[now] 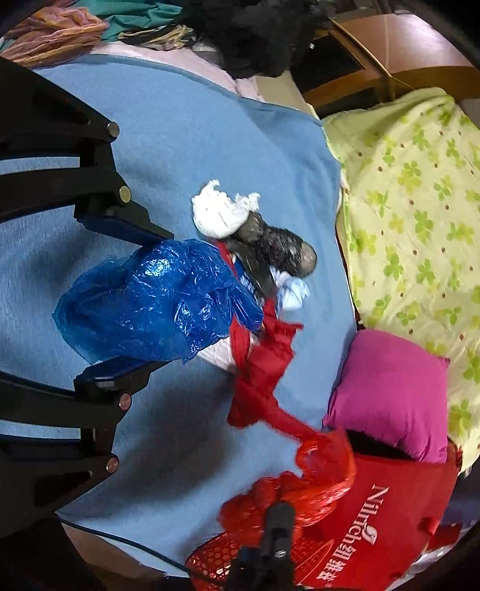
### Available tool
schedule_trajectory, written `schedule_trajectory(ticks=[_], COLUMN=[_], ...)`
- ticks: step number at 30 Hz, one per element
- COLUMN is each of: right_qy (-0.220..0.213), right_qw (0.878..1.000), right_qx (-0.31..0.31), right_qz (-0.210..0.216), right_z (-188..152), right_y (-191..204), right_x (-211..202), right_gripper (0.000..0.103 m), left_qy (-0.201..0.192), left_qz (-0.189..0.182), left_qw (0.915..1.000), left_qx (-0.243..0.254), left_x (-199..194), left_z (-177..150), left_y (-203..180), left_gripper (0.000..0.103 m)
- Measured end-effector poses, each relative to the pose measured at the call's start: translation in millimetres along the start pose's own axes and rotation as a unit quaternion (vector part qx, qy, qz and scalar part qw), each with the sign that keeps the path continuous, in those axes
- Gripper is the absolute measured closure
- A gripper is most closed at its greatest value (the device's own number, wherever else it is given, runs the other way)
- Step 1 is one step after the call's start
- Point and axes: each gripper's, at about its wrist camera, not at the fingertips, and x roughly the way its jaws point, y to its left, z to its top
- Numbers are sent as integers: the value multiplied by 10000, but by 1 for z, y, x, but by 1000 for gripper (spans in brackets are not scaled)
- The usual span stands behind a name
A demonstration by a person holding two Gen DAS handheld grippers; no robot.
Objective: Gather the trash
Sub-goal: 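Lift the red bag with the right gripper while the left gripper lifts the blue bag, then drop the red bag and blue bag into the red wastebasket with both grippers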
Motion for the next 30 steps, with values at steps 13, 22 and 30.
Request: schedule_trajectory(ticks=[13, 22, 30], right_qy=[-360, -590, -945], right_qw=[9988, 9977, 9952], right_qx=[223, 61, -9], right_qz=[-238, -335, -266], right_z=[8, 7, 9], right_y=[-26, -29, -31], right_x=[-30, -48, -68], right_gripper=[52, 52, 52], left_qy=[-191, -313, -333], left_qz=[-163, -223, -159], left_qw=[9991, 9980, 9976], left_qx=[347, 501, 586], left_x=[-9, -19, -19], left_z=[14, 21, 25], left_y=[-44, -65, -79], left_gripper=[46, 45, 45])
